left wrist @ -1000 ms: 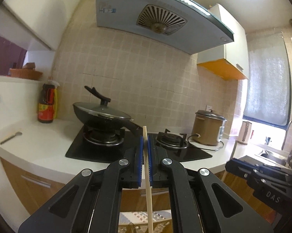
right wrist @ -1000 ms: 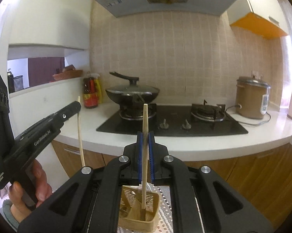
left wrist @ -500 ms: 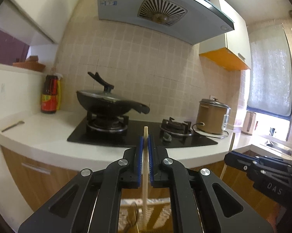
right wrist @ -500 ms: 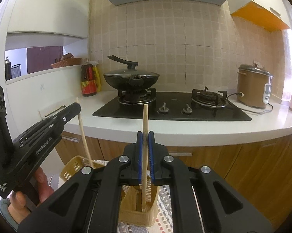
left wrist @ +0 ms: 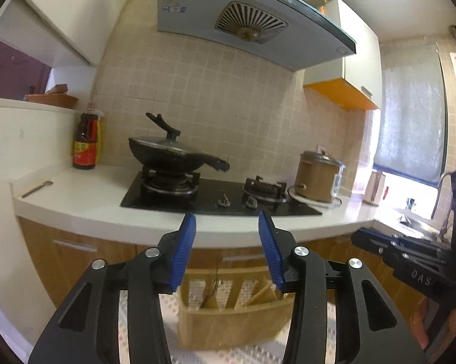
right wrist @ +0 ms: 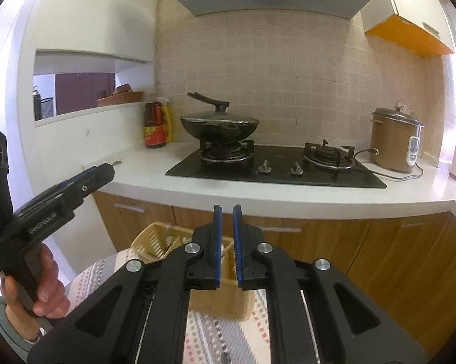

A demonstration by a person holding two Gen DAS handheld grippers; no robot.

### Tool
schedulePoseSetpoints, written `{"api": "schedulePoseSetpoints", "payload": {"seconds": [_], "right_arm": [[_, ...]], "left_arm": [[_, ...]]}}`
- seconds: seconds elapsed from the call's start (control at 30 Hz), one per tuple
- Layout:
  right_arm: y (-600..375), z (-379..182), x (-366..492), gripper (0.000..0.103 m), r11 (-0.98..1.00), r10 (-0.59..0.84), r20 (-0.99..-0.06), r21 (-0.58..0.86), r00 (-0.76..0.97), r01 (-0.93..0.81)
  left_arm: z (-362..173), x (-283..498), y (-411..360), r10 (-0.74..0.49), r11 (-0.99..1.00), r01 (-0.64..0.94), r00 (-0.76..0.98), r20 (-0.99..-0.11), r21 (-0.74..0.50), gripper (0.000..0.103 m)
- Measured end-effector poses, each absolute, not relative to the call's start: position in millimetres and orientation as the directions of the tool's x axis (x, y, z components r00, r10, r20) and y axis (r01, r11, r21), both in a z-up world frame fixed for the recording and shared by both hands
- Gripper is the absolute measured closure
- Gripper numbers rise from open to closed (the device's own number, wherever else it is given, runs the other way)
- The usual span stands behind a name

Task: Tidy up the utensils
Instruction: 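Close the left gripper on a wooden chopstick while the right grasps another chopstick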

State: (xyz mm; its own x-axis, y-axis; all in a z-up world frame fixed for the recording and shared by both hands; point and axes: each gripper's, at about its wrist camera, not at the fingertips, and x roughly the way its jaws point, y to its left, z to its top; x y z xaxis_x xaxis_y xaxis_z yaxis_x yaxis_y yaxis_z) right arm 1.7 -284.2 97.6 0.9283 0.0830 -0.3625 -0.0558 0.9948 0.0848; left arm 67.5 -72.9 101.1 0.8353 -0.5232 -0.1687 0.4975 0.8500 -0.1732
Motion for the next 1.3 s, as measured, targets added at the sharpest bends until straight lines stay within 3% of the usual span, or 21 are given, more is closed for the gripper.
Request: {"api": "schedulePoseSetpoints", "payload": {"seconds": [0.17,0.4,0.7,0.9,1.3], "right_arm": [[-276.5,86.7,-14.8,0.095,0.987,0.146,-0.421,0.13,0.895,-0.1],[-267.0,44.9,-23.5,0.073,0.968,0.218,-0.548,0.227,0.808,-0.107],[-278.1,-25.5,-25.2,0.072,0.931,0.294,-0.721,0.366,0.627,-0.017],[-266.4,-61.7,-27.1,0.072,0.906,0.369,-0.777,0.423,0.51,-0.012],[-246.3,-99.2,-8.6,0.072,0.923,0.338,-0.841,0.384,0.423,0.025]], "left_arm": [[86.5,45.3,-56.7,-0.521,0.853,0.495,0.816,-0.249,-0.163,0.058],[35.5,41.5,-42.6,-0.498,0.864,0.462,0.727,-0.473,-0.201,0.058],[-52.0,42.9,-36.9,-0.448,0.877,0.416,0.526,-0.723,-0.24,0.058],[-83.3,30.2,-45.0,-0.421,0.875,0.433,0.456,-0.785,-0.217,0.059],[-102.5,32.1,-68.6,-0.372,0.884,0.436,0.435,-0.82,-0.17,0.06]]}}
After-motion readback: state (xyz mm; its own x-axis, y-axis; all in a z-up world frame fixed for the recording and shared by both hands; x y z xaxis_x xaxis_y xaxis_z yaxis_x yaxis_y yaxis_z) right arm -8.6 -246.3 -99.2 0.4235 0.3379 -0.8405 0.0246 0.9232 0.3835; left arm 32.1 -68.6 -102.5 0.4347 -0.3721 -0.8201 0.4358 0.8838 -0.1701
